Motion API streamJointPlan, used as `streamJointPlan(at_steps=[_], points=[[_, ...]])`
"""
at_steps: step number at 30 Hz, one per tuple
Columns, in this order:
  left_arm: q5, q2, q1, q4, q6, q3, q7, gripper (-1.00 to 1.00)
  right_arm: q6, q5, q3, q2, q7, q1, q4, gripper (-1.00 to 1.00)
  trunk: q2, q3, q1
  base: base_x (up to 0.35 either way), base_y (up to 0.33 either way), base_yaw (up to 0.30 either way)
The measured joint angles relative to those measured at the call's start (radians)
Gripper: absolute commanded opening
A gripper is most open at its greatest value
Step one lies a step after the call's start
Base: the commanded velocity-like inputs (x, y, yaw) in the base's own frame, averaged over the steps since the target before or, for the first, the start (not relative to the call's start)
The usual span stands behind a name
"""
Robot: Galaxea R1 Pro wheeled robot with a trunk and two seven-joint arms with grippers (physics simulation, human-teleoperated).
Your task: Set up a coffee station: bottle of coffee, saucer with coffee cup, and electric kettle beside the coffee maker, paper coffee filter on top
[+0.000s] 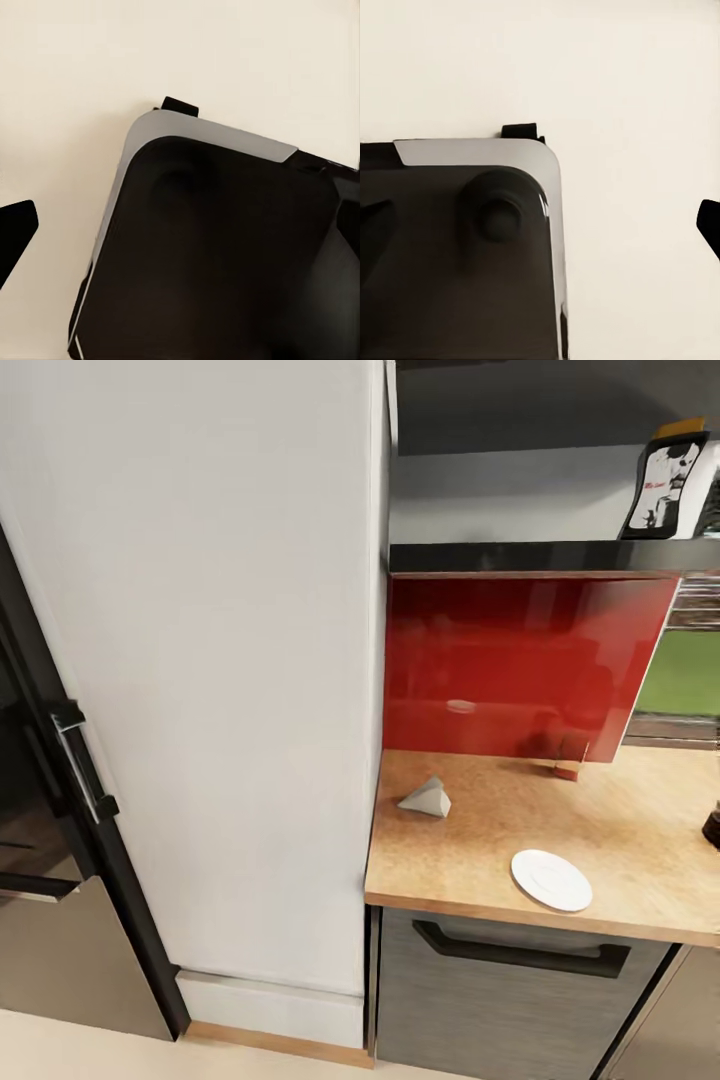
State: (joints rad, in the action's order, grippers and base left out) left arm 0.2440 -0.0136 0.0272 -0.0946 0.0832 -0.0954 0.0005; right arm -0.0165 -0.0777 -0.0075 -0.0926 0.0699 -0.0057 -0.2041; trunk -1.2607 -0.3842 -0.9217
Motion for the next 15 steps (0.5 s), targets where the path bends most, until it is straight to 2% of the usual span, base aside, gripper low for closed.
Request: streamJointPlan(at_steps=[5, 15], points=[[0.039, 0.000, 0.000, 0.001, 0.024, 0.000, 0.001, 1.00, -0.008, -0.002, -0.001, -0.023, 0.030, 0.000, -0.001, 1.00, 0.035, 0.017, 0.019, 0.000, 0.000, -0.245], [0.039, 0.000, 0.000, 0.002, 0.026, 0.003, 0.001, 1.00, -0.021, -0.004, 0.000, -0.025, 0.032, 0.000, 0.001, 1.00, 0.105, 0.054, 0.058, 0.000, 0.000, -0.273]])
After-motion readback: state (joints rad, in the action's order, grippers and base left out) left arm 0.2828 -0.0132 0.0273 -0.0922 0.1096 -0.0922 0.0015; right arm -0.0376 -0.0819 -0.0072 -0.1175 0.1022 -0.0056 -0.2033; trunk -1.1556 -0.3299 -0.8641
